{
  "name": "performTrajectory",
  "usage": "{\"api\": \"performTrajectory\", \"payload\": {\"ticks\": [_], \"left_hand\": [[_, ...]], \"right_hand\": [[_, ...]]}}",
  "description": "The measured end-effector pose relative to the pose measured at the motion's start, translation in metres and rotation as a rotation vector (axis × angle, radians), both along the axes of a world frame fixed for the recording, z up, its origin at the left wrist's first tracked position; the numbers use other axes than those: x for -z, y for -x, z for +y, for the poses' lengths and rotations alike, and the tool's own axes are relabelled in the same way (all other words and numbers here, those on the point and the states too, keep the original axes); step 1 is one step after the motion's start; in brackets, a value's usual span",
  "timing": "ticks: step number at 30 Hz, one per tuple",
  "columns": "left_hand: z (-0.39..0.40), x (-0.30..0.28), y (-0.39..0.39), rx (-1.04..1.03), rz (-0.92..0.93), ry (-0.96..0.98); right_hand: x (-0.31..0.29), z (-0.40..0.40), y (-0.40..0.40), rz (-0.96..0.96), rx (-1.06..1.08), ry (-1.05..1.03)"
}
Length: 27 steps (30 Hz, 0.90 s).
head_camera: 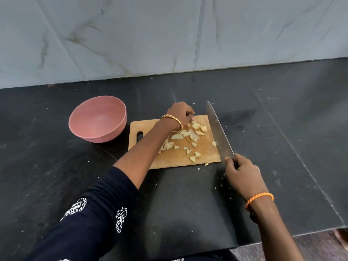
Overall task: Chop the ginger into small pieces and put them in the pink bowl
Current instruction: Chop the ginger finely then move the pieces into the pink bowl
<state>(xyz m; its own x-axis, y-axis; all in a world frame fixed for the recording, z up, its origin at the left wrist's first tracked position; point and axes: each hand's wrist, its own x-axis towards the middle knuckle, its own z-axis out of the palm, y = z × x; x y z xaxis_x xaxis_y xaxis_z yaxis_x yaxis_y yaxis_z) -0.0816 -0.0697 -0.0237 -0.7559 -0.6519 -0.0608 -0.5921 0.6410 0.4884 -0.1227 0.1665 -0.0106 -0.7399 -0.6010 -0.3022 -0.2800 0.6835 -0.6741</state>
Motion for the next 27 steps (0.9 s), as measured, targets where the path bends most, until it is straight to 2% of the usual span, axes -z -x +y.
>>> {"api": "performTrajectory", "payload": {"ticks": [4, 8, 13, 17, 23, 27], "left_hand": [[-0.004, 0.001, 0.002, -0.052, 0.088, -0.02], [-0.006, -0.001, -0.006, -0.138, 0.192, -0.045], [0.011, 0.001, -0.032, -0.457, 0.567, -0.126], [0.025, 0.007, -0.049, -0.683, 0.73, -0.186], [0.033, 0.003, -0.06, -0.701, 0.871, -0.061], [0.034, 0.007, -0.063, -0.699, 0.897, -0.123]], "right_hand": [[0.006, -0.011, -0.001, 0.022, 0.043, -0.021], [0.004, -0.019, -0.004, 0.103, -0.016, -0.11], [0.002, -0.028, -0.009, 0.225, -0.185, -0.186], [-0.002, -0.033, -0.013, 0.296, -0.301, -0.171], [0.002, -0.032, -0.011, 0.276, -0.137, -0.123], [0.001, -0.036, -0.021, 0.322, -0.246, -0.172]]}}
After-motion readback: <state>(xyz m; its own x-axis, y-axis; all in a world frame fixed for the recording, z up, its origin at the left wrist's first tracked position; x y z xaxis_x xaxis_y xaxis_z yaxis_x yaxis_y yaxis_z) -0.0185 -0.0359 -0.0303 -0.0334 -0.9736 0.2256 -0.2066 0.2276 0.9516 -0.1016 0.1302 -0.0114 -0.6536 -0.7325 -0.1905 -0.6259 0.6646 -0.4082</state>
